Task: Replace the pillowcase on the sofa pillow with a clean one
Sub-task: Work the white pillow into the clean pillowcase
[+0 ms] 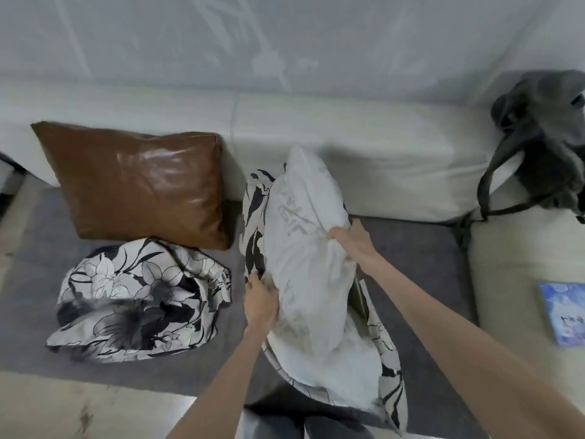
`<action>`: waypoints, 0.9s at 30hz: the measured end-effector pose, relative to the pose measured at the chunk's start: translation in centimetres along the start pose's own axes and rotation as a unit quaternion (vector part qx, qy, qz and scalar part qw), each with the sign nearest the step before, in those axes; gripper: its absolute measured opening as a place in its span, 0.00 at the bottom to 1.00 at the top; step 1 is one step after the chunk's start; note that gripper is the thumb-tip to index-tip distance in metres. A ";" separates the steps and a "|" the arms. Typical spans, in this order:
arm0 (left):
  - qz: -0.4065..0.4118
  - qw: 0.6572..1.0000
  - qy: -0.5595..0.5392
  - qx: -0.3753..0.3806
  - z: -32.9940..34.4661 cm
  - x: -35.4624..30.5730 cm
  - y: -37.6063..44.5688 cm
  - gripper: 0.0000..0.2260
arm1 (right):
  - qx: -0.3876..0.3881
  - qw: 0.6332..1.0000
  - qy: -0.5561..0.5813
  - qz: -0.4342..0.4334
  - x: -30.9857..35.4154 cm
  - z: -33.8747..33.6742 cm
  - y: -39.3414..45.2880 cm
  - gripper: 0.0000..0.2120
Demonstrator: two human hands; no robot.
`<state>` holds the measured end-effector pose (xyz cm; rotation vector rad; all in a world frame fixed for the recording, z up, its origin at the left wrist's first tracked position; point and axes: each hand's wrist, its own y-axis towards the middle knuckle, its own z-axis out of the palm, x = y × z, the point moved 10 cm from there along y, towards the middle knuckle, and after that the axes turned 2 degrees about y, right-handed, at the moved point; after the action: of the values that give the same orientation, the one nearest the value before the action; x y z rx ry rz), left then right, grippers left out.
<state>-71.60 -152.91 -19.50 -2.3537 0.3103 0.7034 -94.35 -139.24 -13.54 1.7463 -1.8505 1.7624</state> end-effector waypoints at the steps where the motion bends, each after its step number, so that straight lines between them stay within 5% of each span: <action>1: -0.004 1.000 0.002 -0.014 -0.3 1.2 1.3 0.19 | 0.008 1.000 0.001 -0.006 -0.8 1.0 0.9 0.35; 5: -0.026 0.999 0.027 -0.035 -1.8 4.0 5.6 0.12 | 0.106 0.977 0.187 -0.003 -2.6 4.4 2.5 0.21; 7: -0.008 0.999 0.039 -0.021 -1.7 4.2 6.2 0.11 | 0.124 0.974 0.189 -0.024 -3.4 5.3 1.0 0.18; 10: 0.018 0.998 0.050 -0.016 -1.7 4.3 5.6 0.11 | 0.073 0.993 -0.040 -0.085 -6.8 5.6 -1.8 0.27; 12: 0.017 0.996 0.090 -0.007 -1.7 5.6 5.6 0.16 | 0.018 0.967 -0.237 -0.095 -9.2 5.5 -2.6 0.30; 17: -0.032 0.959 0.269 0.087 -0.7 10.6 6.9 0.14 | -0.098 0.938 -0.329 -0.052 -8.3 2.2 -0.1 0.16; 20: -0.022 0.978 0.200 0.057 -2.3 7.0 6.8 0.12 | -0.100 0.946 -0.299 -0.071 -4.7 0.6 0.2 0.05; 24: 0.082 0.994 0.035 -0.058 -7.6 0.0 3.0 0.09 | -0.189 0.932 -0.248 -0.185 2.4 -3.4 -3.1 0.07; 27: 0.091 0.996 0.008 0.007 -7.2 -4.1 1.3 0.08 | -0.143 0.944 -0.269 -0.130 3.4 -3.0 -3.5 0.10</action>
<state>-72.60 -158.37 -13.26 -2.3383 0.5388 0.7655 -94.99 -138.29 -7.94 2.3621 -1.7997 0.9249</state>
